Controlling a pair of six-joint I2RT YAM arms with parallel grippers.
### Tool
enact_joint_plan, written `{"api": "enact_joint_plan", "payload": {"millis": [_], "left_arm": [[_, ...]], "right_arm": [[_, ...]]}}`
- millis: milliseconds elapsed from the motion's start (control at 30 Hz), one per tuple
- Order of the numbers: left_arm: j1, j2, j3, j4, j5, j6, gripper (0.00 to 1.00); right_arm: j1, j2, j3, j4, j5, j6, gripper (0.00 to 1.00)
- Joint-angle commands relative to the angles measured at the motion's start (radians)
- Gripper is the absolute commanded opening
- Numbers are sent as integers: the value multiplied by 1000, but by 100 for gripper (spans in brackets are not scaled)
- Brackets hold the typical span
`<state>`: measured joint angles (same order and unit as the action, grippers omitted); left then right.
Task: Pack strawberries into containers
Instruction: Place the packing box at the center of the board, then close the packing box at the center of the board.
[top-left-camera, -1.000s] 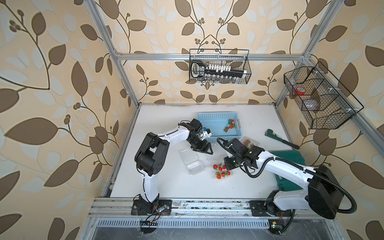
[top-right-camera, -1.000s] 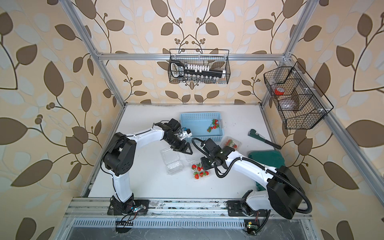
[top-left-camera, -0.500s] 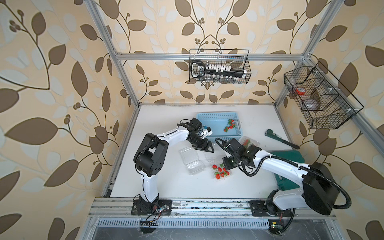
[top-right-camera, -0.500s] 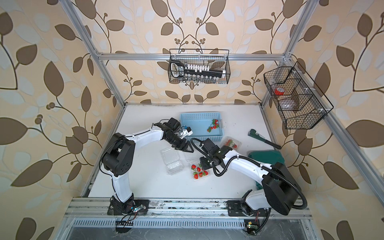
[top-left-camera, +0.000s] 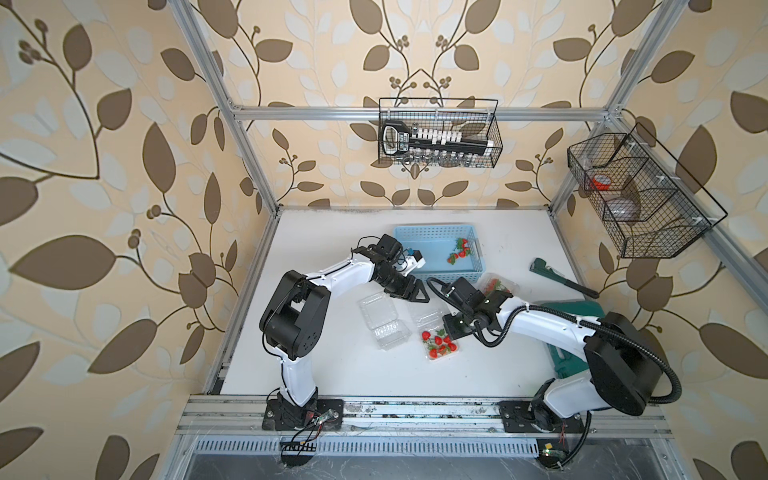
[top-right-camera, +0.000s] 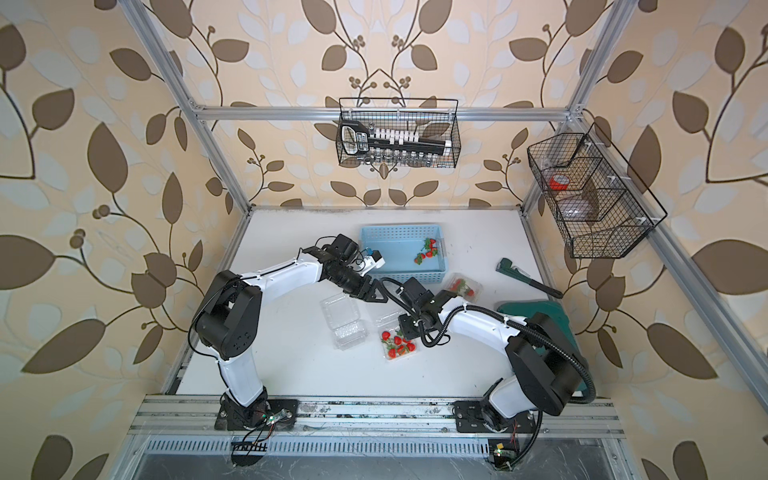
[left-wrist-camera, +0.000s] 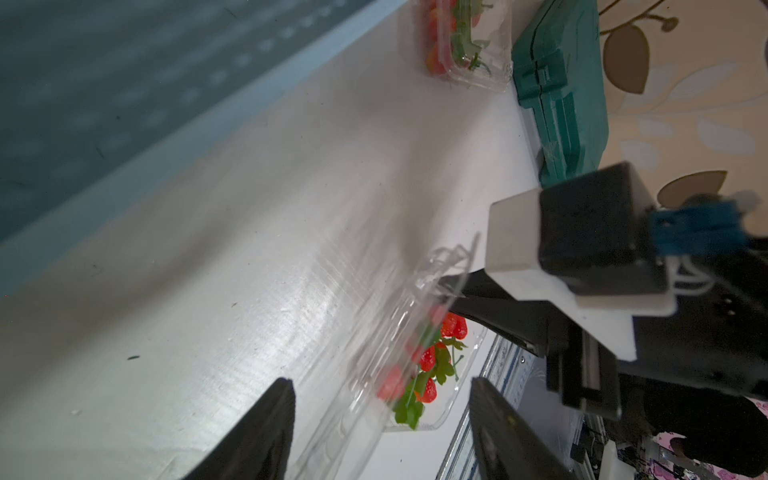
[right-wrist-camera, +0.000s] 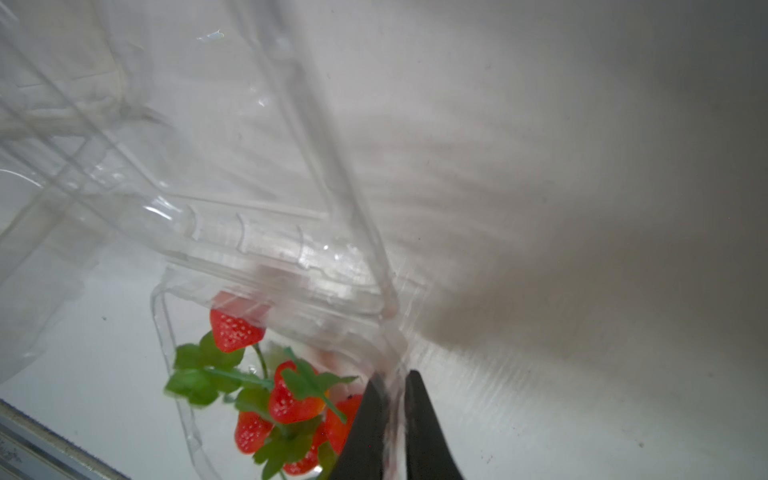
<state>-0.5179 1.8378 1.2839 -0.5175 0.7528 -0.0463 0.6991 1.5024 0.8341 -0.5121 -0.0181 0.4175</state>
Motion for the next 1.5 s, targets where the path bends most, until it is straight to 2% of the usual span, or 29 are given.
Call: {"api": "enact_joint_plan", "payload": {"millis": [0,133,233,333,700,1100,1467], "left_arm": [[-14,-59,-15,21,33,-4,68],[-26,-58,-21,27,37,-3,68],[-35,-60,-24,31,37,-6,68],[-41,-68,-27,33,36,-8,68],[-103,-151,-16,-40,-68,29,68],[-247,-206,-44,-44,-159,-21,68],[-419,-169,5,-87,-265,-34,67]], "right_arm": [[-5,25,17,27,14,-3,13],[-29,43,19,57,2,5,14],[-44,45,9,76,-8,18,23],[-63,18,-16,88,-23,34,27],[-203,-249,-135,45,-111,68,34],[-313,-381,-228,68,-216,125,35],[-439,-487,-269,68,-323,129,38]]}}
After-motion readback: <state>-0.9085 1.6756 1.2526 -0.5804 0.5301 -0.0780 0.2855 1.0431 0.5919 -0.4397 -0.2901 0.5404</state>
